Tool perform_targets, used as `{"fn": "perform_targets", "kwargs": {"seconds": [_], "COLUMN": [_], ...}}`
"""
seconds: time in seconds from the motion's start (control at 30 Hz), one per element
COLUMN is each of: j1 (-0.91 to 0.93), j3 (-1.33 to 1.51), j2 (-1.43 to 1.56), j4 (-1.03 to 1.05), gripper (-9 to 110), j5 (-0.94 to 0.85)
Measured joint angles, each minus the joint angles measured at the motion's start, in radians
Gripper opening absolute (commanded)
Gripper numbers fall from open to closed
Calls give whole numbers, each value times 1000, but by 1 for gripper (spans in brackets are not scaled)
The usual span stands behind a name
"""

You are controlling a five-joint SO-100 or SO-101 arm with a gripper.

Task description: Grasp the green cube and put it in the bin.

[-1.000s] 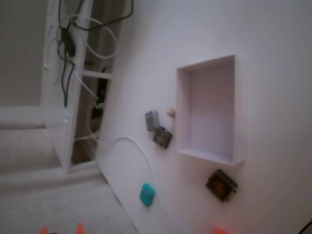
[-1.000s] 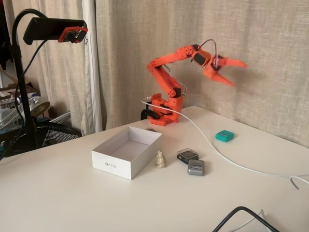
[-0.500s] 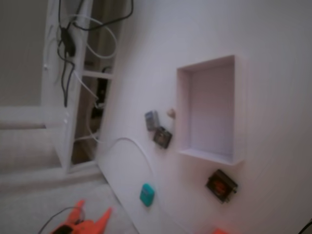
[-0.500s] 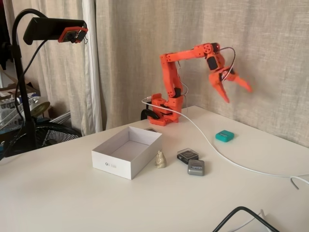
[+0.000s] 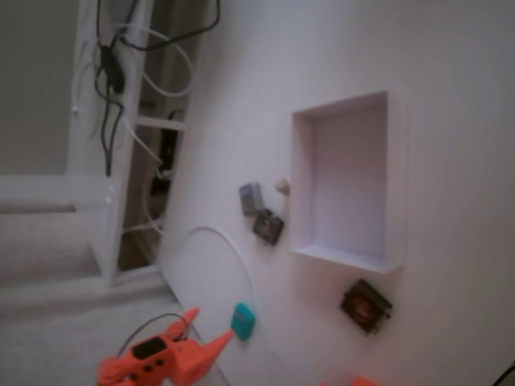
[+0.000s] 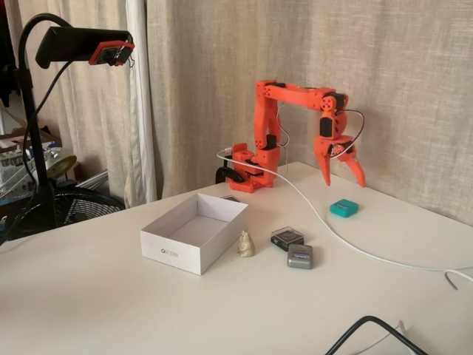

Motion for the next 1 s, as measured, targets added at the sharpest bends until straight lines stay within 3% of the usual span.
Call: {"fn": "perform_targets", "kwargs": {"seconds": [0.1,0.37,0.67,1.0], "j1": [6,-18,-34,-46], "j3": [135,331,322,175], "j2": [29,89,3,-153], "j4": [-127,-222,-321,-270], "gripper": [40,40,37,35], "j5": [0,-5,-6,-5]}}
